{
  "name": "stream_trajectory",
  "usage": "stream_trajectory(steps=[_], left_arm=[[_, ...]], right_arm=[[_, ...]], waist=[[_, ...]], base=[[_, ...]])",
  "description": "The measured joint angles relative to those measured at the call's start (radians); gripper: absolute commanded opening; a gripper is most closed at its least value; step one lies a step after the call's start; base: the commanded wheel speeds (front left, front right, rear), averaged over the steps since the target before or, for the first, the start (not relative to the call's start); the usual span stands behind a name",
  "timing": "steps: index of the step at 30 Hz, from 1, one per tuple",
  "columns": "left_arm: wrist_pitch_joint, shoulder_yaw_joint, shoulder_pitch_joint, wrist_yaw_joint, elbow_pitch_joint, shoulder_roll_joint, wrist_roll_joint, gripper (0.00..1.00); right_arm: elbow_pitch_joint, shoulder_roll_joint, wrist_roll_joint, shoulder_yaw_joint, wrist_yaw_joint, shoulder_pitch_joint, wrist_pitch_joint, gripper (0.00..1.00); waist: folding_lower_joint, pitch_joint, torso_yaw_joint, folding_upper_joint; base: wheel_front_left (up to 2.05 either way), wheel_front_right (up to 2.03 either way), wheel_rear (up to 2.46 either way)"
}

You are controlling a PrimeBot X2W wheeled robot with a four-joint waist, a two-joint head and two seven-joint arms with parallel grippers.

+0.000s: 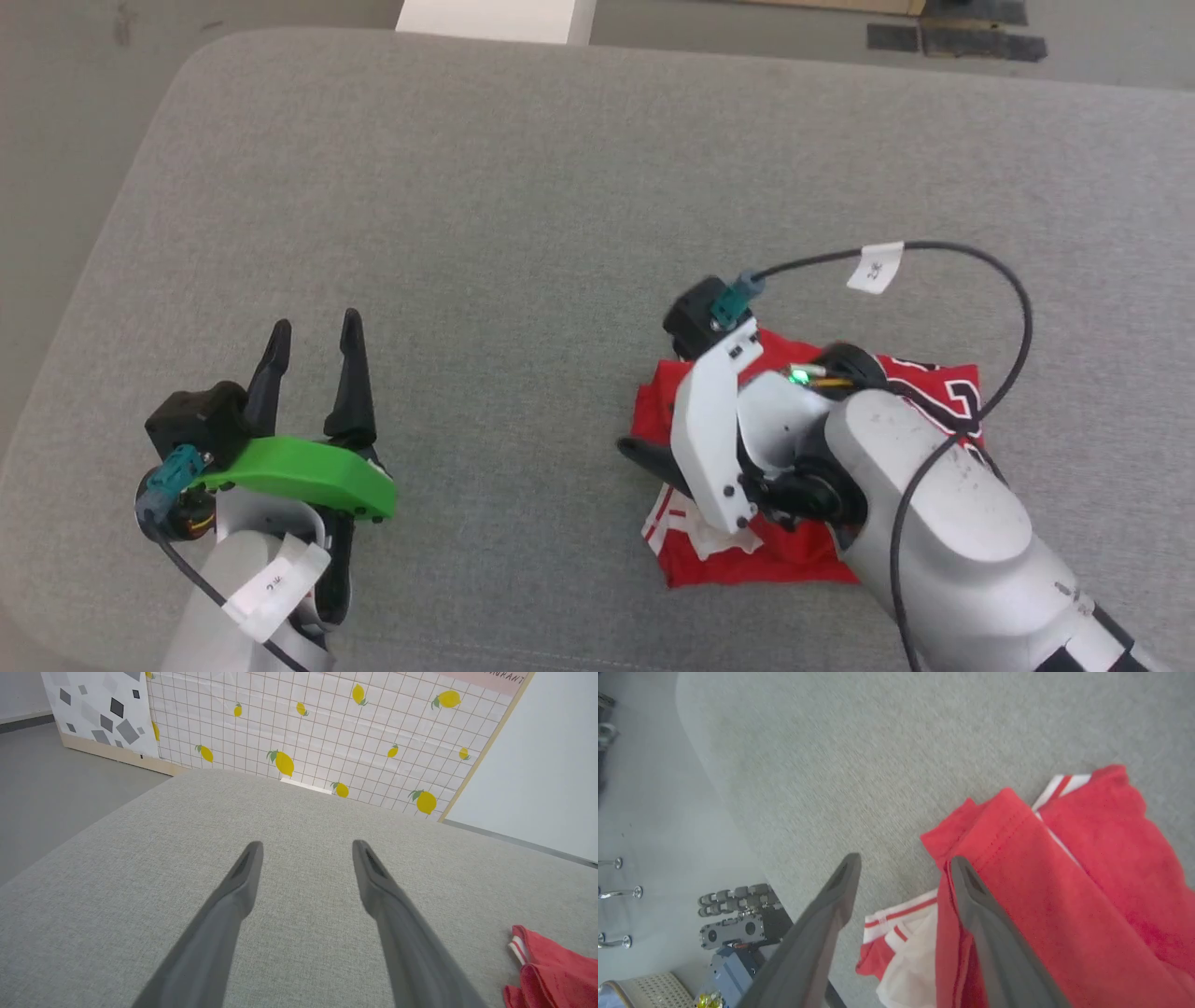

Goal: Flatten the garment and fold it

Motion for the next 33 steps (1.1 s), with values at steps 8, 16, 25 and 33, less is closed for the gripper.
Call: stream_trajectory(steps=[8,16,25,33], left_arm=[[0.002,0.0,0.018,0.004,-0.002,0.02,-0.001,1.0],[-0.007,-0.003,0.036,0.015,-0.025,0.033,0.009,1.0],[-0.018,-0.001,0.071,0.031,-0.046,0.036,0.012,1.0],[-0.027,-0.008,0.08,0.036,-0.053,0.036,0.021,1.0]], right_arm=[[-0.175,-0.076,0.043,-0.073,0.0,-0.022,-0.117,1.0],[-0.305,-0.15,0.026,-0.312,0.0,0.034,-0.407,1.0],[-0.335,-0.16,-0.084,-0.603,0.0,0.189,-0.83,1.0],[-0.317,-0.105,-0.188,-0.755,0.0,0.358,-0.985,1.0]], waist=[[0.0,-0.064,-0.04,0.0],[0.0,-0.121,-0.094,0.0],[0.0,-0.163,-0.139,0.0],[0.0,-0.176,-0.142,0.0]], base=[[0.0,0.0,0.0],[0.0,0.0,0.0],[0.0,0.0,0.0],[0.0,0.0,0.0]])
